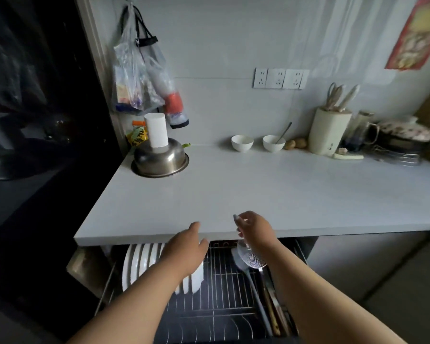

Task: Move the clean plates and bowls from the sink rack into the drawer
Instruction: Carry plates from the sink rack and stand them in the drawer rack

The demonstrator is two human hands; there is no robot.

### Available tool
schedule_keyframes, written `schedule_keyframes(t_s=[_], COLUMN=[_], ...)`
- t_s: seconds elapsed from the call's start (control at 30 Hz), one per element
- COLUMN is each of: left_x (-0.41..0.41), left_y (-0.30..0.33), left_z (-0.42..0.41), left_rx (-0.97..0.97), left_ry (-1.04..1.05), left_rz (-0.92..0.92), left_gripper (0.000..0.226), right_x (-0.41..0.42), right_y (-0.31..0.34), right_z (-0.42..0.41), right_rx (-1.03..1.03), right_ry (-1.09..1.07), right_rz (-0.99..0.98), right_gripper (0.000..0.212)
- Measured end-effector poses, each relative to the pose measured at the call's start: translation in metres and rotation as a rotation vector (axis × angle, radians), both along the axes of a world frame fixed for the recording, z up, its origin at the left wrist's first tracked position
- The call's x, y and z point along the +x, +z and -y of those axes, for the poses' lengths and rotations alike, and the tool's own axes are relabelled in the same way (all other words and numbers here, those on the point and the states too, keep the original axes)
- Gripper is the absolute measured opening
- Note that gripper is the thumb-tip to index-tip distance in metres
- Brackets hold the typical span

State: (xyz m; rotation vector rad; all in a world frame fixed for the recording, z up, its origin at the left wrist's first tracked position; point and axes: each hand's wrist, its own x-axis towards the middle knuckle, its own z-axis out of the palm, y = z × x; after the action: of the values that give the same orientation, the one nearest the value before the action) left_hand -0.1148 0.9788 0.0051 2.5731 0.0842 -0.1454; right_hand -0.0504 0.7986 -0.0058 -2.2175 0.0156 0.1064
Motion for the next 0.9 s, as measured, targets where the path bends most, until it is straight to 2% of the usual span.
schedule_keyframes(t_s=[0.37,0.6,0.7,0.9], left_x=[0.031,0.044,0.042,0.055], left_y=[0.045,0.054,0.052,0.057], left_z=[0.200,0.347,0.393,0.457], left_rx=[0.055,0.049,0.053,0.059], left_ry=[-0.178,-0.299,-0.360,-0.478], left_rz=[0.114,0.138,0.127,0.133], left_gripper=[0.051,0.051,0.051,0.050], right_x=[-0.017,-0.023,-0.032,-0.047], right_y=[0.042,0.056,0.056,0.065], right_z=[0.202,0.344,0.388,0.455], right_rx=[0.049,0.063,0.105,0.052], right_ry=[-0.166,-0.304,-0.375,-0.507], right_rz=[0.077,0.051,0.044,0.062], right_gripper=[0.028,0.038,0.038,0.037])
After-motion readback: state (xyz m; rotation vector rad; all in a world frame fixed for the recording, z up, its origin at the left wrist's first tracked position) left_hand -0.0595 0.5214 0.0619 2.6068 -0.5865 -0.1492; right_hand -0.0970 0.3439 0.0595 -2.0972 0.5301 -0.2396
